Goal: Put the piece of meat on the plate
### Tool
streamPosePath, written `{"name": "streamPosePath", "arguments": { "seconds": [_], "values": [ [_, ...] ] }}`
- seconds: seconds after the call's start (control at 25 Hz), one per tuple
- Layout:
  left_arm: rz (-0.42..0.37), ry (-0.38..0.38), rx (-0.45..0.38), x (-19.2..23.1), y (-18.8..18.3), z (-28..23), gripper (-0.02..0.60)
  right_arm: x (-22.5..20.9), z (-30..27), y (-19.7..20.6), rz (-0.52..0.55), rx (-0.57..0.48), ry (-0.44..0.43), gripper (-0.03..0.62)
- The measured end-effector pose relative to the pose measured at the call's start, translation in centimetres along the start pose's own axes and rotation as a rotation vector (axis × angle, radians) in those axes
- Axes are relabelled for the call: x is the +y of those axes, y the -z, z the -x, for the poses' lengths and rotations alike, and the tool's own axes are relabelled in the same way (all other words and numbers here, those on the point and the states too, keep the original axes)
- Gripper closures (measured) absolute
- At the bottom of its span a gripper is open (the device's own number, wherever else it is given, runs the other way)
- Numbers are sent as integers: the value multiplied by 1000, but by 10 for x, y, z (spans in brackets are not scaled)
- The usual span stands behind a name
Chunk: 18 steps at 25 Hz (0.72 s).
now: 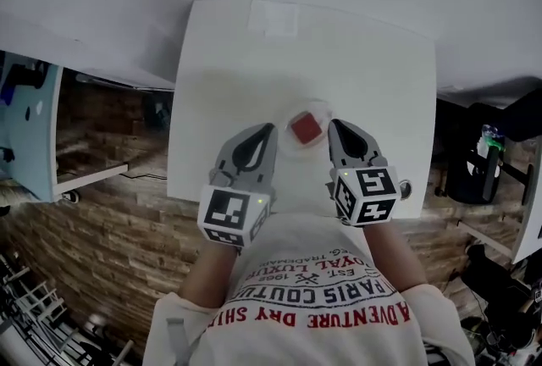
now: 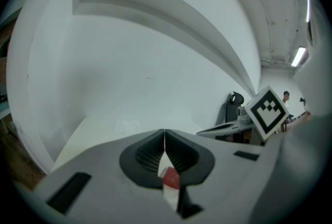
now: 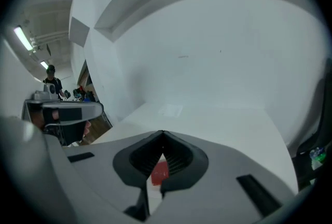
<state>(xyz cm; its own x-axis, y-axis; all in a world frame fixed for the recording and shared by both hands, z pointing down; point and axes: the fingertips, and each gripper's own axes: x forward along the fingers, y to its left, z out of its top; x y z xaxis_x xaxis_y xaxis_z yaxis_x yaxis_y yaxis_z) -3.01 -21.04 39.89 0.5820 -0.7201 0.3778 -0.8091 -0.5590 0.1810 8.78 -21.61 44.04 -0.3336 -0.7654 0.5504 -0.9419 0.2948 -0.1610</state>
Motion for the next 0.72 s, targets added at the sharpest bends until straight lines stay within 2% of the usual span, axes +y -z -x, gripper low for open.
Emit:
{"name": "streamPosePath", "arguments": {
  "seconds": [0.24,0.44,0.56,0.72],
  "values": [
    [-84,0,-129,-8,-60,8,573,4,44,-68,38,-227,7,582],
    [-154,31,-254,-28,-103,16,573,13,79,-104,166,-402,40,582],
    [-188,58,-282,-39,-116,16,573,16,91,-113,208,-450,51,582],
    [-221,80,-316,-52,-124,19,572,13,98,-112,195,-456,56,582]
  ]
}}
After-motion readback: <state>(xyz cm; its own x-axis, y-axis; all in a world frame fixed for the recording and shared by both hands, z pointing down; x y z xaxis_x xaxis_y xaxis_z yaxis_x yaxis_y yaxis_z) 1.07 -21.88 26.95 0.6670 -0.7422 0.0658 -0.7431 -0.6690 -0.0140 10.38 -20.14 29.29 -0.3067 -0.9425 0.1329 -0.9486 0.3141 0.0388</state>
